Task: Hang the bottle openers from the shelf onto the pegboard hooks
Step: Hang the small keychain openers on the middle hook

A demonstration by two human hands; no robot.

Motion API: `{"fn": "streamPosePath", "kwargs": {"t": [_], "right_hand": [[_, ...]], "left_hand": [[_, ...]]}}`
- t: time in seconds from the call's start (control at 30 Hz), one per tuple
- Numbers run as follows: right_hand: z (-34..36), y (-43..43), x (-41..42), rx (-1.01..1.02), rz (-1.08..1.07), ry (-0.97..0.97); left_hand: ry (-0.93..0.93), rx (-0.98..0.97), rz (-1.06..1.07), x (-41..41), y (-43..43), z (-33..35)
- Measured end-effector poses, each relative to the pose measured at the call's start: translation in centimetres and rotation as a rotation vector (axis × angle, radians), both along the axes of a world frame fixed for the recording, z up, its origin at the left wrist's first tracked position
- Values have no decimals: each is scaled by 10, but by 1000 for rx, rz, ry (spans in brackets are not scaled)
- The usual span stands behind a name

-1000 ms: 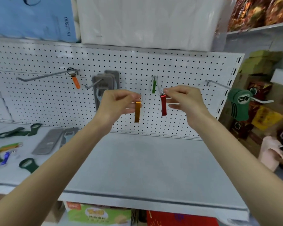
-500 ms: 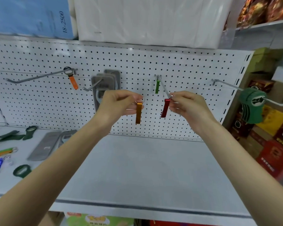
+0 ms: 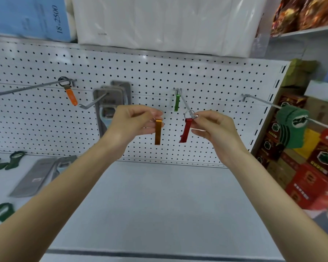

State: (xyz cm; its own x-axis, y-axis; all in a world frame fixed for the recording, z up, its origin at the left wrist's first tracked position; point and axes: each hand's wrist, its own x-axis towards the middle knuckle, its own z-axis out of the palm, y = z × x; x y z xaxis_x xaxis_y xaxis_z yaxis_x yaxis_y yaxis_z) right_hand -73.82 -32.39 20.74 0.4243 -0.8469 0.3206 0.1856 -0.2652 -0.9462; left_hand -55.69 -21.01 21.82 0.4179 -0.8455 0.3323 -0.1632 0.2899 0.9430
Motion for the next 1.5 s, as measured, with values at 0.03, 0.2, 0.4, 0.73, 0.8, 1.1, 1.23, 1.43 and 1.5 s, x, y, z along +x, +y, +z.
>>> {"fn": "streamPosePath", "kwargs": {"t": [0.03,0.2,0.4,0.73,0.8,1.1,1.23,1.43,1.5], "right_hand": [[-1,-1,0,-4,8,-7],[-7,-3,0,6,53,-42],[-16,0,7,5,50,-29],[-26,5,16,-77,-49,-42],[-26,4,18,-84,-61,-45],[-15,-16,38,-71,-91,3],[-9,-30,52,-51,-109,14],[-13,-42,62,3,-142,12],[-16,-42,61,28,-130,-8]], "left_hand": [[-1,-1,-2,0,-1,0],[7,-3,-14,2,-5,-2],[7,1,-13,3,-4,-7],[40,1,-10,4,2,-14],[45,1,-11,4,2,-14],[45,12,7,13,6,-16],[65,3,11,18,8,-17],[90,-5,17,23,16,-20],[95,0,23,25,17,-22]]}}
